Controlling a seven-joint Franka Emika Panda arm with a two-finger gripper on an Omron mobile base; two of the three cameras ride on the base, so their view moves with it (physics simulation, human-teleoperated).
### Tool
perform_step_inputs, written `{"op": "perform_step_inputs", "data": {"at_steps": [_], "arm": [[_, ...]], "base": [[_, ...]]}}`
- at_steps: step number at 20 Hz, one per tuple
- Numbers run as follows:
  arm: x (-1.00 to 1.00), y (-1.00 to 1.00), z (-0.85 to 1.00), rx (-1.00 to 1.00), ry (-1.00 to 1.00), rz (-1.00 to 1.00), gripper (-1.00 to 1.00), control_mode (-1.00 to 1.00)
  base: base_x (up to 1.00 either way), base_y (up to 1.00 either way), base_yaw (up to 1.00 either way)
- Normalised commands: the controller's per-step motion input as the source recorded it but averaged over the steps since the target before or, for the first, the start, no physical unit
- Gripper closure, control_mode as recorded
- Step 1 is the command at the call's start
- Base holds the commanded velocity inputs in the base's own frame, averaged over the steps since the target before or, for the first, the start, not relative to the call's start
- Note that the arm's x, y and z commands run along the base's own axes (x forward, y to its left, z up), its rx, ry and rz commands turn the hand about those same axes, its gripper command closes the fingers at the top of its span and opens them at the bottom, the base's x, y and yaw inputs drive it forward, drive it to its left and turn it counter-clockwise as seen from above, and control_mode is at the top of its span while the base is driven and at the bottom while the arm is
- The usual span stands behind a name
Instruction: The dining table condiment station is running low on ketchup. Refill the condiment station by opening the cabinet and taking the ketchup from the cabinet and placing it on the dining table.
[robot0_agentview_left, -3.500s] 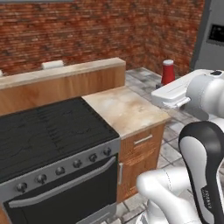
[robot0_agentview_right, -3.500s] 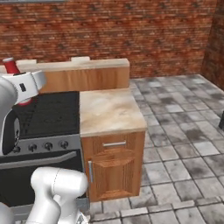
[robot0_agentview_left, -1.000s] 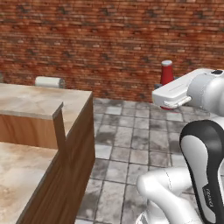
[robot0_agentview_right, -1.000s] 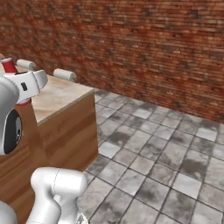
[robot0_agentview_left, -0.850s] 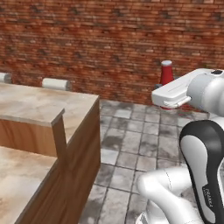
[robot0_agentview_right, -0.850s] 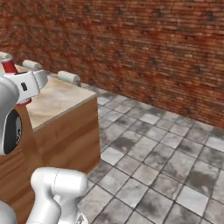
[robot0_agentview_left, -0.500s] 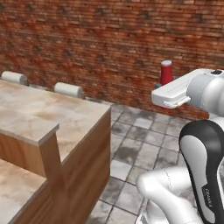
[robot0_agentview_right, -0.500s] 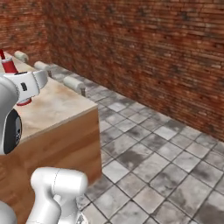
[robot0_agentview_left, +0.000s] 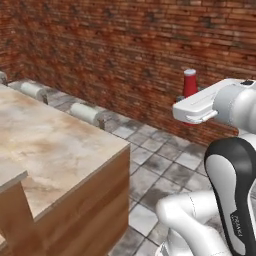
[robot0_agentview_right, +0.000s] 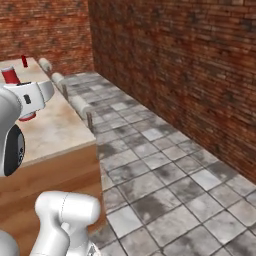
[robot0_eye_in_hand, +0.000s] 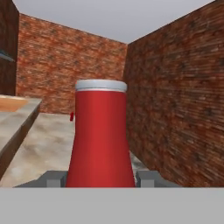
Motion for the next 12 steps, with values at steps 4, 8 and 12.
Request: {"op": "perform_step_inputs", "data": {"at_steps": [4, 8, 12], "arm": [[0.0, 0.0, 0.0, 0.0, 0.0, 0.0, 1.0, 1.0], [0.0, 0.0, 0.0, 0.0, 0.0, 0.0, 1.0, 1.0], [0.0, 0.0, 0.0, 0.0, 0.0, 0.0, 1.0, 1.0]], "base": [[0.97, -0.86, 0.41], [0.85, -0.91, 0.42], [0.87, -0.9, 0.42]]}}
